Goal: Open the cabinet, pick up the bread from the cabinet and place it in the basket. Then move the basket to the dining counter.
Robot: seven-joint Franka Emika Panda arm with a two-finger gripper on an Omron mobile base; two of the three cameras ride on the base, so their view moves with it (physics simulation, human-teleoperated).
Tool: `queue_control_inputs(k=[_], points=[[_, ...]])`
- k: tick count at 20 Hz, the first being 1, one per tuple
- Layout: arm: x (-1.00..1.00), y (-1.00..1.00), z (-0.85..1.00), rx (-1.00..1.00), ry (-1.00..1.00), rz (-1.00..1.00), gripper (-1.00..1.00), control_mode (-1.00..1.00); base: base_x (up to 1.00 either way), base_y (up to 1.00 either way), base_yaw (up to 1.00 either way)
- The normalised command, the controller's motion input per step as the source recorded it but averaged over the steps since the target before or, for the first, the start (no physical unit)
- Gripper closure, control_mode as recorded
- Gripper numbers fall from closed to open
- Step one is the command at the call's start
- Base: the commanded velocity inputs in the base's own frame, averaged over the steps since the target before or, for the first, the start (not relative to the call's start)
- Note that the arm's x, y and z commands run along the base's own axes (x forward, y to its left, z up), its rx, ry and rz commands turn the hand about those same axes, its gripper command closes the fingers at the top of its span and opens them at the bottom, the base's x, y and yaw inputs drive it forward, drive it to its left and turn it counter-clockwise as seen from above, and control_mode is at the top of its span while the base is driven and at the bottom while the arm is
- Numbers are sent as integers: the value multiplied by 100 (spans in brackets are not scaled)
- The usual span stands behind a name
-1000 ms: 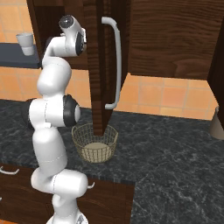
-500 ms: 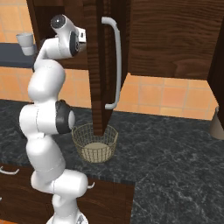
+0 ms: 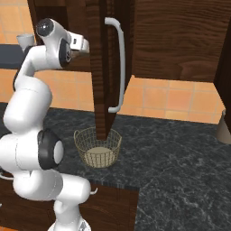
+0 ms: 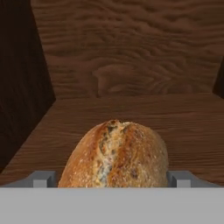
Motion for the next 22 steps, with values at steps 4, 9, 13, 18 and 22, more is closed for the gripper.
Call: queue_control_inputs(k=[4,9,13,18,22], points=[[-100,-6,5,6,10,-4,100,-100,0,0,0],[-100,0,0,2,25,-8,100,-100,0,0,0],[-100,-6,-12,0,30,-5,100,-100,0,0,0],[-97,-17,-88,0,19,0,100,-100,0,0,0],[1,-38,-95,-7,5,0,100,-100,0,0,0]])
